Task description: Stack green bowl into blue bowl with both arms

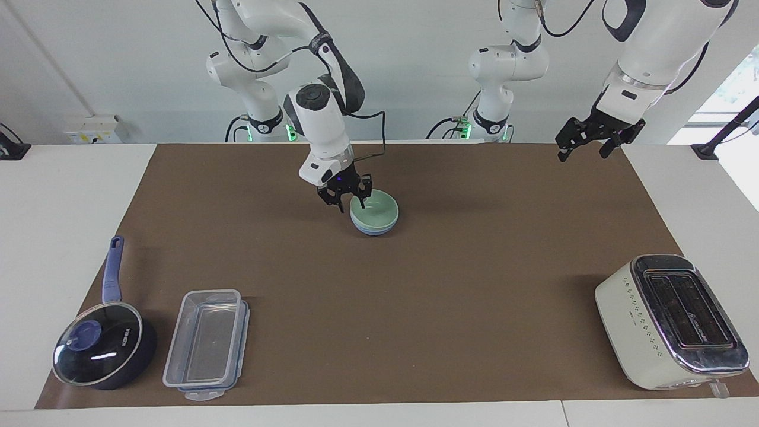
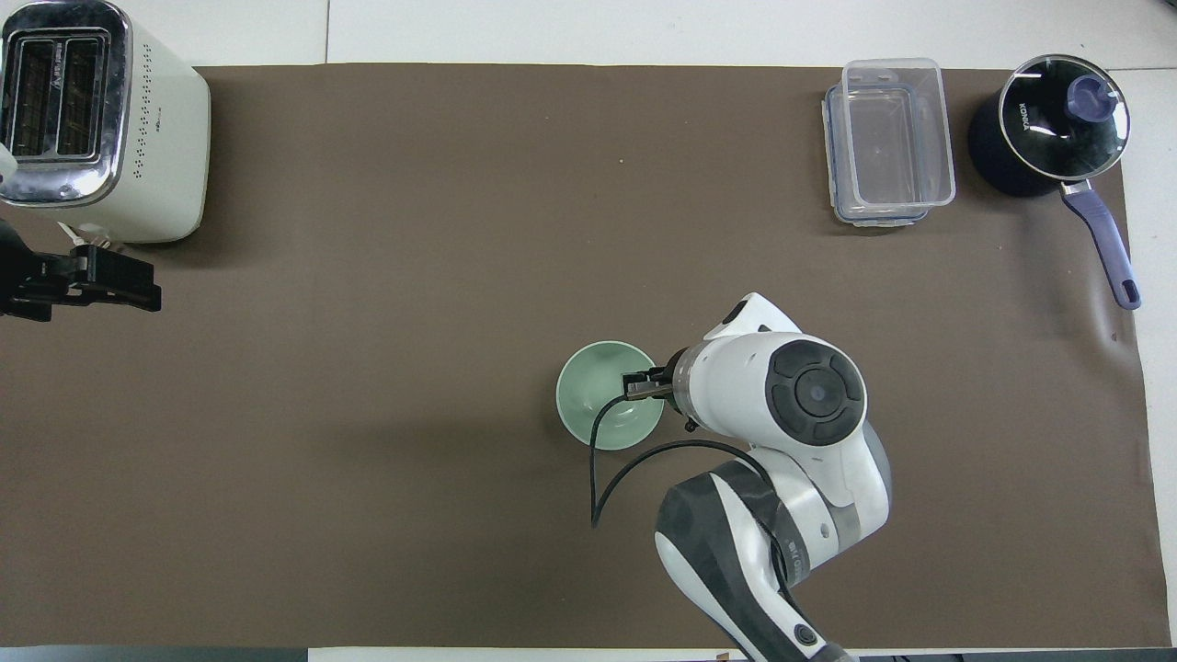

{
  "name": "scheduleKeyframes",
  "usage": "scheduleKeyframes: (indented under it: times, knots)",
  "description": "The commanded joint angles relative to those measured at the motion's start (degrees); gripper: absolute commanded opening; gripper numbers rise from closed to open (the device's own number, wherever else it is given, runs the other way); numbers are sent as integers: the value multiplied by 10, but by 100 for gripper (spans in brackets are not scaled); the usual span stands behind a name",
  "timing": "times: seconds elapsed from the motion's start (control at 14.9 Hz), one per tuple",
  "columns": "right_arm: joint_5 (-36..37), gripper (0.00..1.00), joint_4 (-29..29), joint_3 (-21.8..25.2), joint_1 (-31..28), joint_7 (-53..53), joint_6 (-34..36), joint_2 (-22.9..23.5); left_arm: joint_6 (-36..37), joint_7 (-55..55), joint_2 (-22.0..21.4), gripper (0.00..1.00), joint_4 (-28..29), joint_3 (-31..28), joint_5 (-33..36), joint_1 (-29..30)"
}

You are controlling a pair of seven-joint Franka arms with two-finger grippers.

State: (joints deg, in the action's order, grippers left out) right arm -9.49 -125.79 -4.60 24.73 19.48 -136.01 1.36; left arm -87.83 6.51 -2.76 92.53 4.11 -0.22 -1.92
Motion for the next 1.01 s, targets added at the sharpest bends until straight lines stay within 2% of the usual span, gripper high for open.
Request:
scheduleKeyframes:
  times: [0.0, 0.27, 0.47, 0.67, 0.94]
  knots:
    - [7, 100, 8, 0, -57, -24, 58, -50, -4, -8, -1, 100, -2, 6, 17, 6]
    - [7, 100, 27, 2, -139, -43, 115, -90, 3, -4, -1, 100, -1, 6, 16, 7]
    - [55, 100, 93, 0, -196, -44, 173, -78, 2, -4, -2, 100, 1, 6, 16, 7]
    - [83, 100, 120, 1, -229, -47, 197, -78, 3, -4, -3, 100, 2, 6, 16, 8]
    - [83, 100, 214, 2, -256, -61, 308, -54, 3, -4, -3, 100, 2, 6, 16, 7]
